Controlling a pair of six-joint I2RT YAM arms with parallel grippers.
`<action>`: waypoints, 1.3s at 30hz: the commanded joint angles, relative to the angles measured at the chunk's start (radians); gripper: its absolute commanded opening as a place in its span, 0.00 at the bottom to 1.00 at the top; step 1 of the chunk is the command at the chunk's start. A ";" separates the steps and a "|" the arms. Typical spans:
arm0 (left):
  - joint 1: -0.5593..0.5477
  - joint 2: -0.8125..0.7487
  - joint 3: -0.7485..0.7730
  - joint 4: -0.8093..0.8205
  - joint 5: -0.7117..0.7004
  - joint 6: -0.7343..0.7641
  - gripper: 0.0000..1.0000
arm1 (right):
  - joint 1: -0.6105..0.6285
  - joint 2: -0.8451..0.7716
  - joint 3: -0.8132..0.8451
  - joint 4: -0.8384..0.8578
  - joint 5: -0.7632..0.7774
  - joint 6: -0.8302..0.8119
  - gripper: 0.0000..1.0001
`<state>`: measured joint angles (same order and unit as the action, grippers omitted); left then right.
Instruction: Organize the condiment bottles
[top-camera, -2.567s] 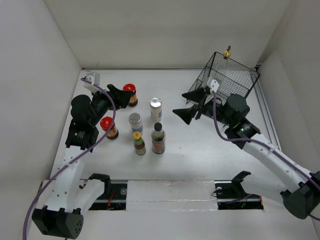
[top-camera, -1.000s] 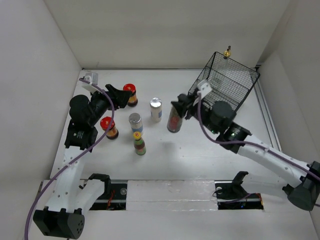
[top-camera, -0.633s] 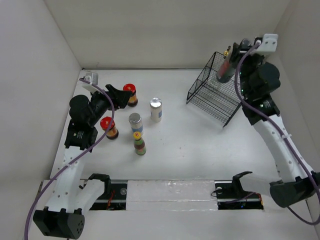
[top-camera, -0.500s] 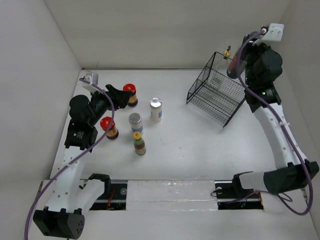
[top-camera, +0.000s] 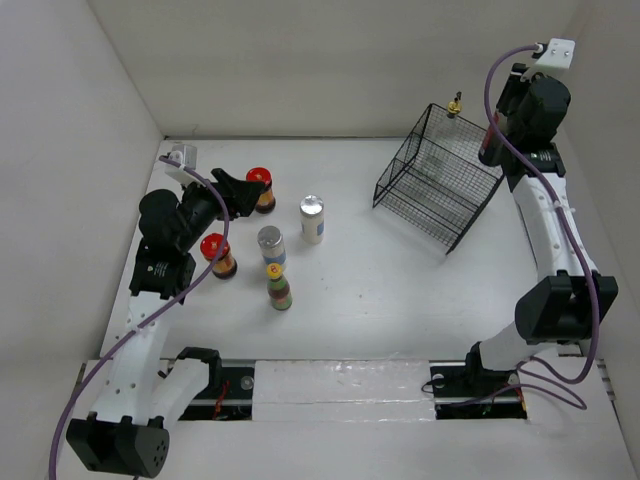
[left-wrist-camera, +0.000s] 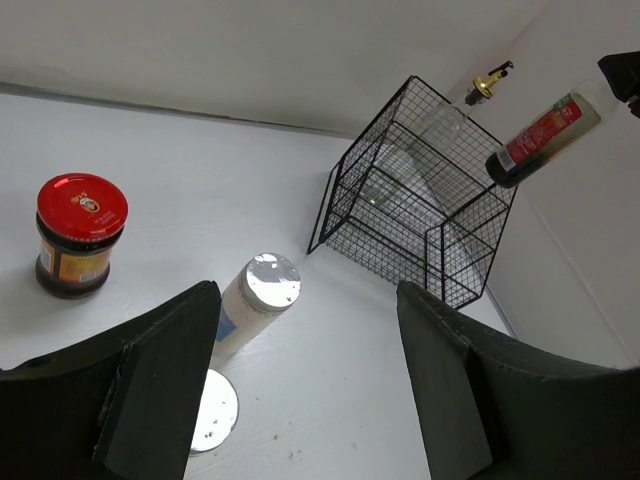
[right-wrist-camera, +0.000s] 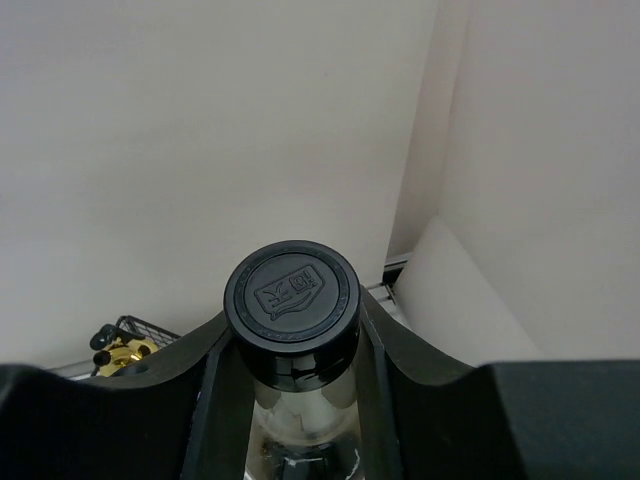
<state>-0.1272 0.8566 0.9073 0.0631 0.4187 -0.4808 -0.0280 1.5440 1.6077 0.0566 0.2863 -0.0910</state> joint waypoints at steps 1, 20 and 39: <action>0.005 0.002 0.007 0.047 0.011 -0.005 0.67 | -0.012 -0.035 0.040 0.206 -0.029 0.031 0.08; 0.005 0.002 0.007 0.047 0.011 -0.005 0.67 | -0.021 0.018 -0.288 0.356 -0.061 0.168 0.16; 0.005 0.002 -0.002 0.047 0.011 -0.005 0.67 | -0.030 -0.053 -0.312 0.296 -0.056 0.200 0.82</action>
<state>-0.1272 0.8631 0.9073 0.0631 0.4183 -0.4808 -0.0532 1.5700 1.2190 0.2989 0.2432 0.1078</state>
